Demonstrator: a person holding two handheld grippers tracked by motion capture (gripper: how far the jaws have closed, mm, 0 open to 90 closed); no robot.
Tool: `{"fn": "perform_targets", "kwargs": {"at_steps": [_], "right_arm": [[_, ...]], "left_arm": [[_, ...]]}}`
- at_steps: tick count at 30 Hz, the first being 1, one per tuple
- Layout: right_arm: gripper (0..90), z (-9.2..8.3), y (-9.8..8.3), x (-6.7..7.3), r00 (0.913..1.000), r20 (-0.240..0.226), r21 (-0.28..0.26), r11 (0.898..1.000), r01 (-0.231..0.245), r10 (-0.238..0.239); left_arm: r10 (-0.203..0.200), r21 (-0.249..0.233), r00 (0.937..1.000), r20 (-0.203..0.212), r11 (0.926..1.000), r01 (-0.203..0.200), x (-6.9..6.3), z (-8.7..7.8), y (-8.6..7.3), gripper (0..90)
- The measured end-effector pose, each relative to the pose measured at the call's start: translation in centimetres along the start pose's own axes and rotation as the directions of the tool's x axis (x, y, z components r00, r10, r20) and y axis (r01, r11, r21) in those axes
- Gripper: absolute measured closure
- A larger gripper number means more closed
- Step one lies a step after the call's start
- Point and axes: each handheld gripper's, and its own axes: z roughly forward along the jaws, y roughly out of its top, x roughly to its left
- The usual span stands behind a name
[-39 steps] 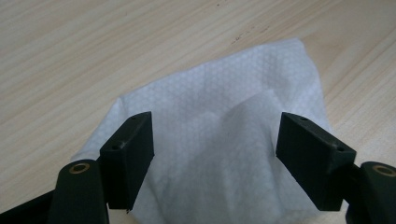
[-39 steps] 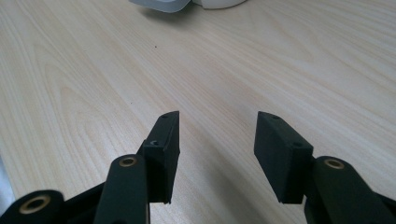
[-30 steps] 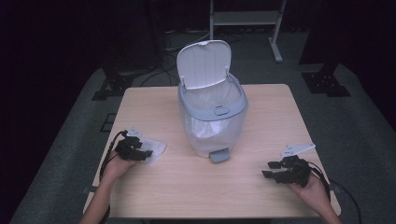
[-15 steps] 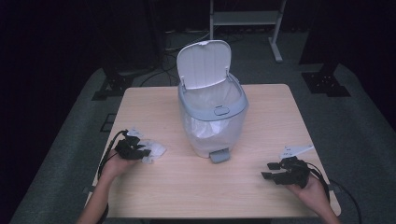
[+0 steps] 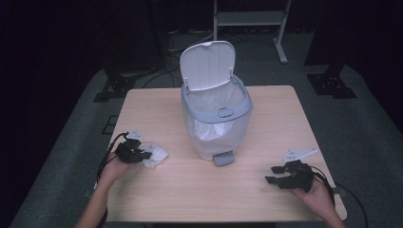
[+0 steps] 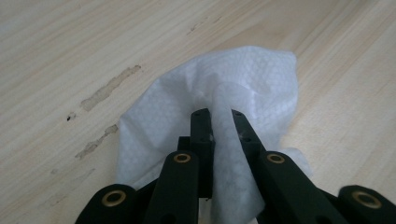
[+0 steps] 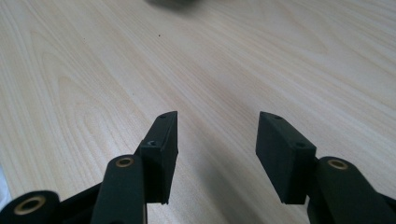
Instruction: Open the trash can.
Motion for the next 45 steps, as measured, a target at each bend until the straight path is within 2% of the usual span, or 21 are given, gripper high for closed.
{"fn": "perform_targets", "kwargs": {"at_steps": [8,19,26,34,45], "right_arm": [[46.1,0.1,0.0,0.1,1.0,0.002,0.002,1.0,0.004,-0.004],[42.7,0.0,0.0,0.3,0.9999,0.011,0.005,1.0,0.011,-0.011],[41.6,-0.3,0.0,0.2,0.9997,0.019,-0.002,1.0,0.015,-0.014],[39.2,-0.4,-0.1,0.2,0.9997,0.021,-0.004,1.0,0.008,-0.008],[37.5,-0.4,-0.2,0.2,0.9996,0.026,0.0,1.0,0.009,-0.009]], "left_arm": [[0.037,-0.018,0.9992,0.016,0.9992,-0.037,-0.7,-1.5,1.0,82.1],[0.102,-0.022,0.9943,0.029,0.9946,-0.101,-1.7,-3.9,2.5,82.0],[0.116,-0.018,0.9921,0.048,0.9932,-0.115,-2.0,-4.9,3.3,81.9],[0.128,-0.037,0.9893,0.069,0.9914,-0.126,-2.5,-6.0,4.3,81.7],[0.164,-0.06,0.9836,0.075,0.9853,-0.16,-3.1,-7.9,6.2,81.7]]}}
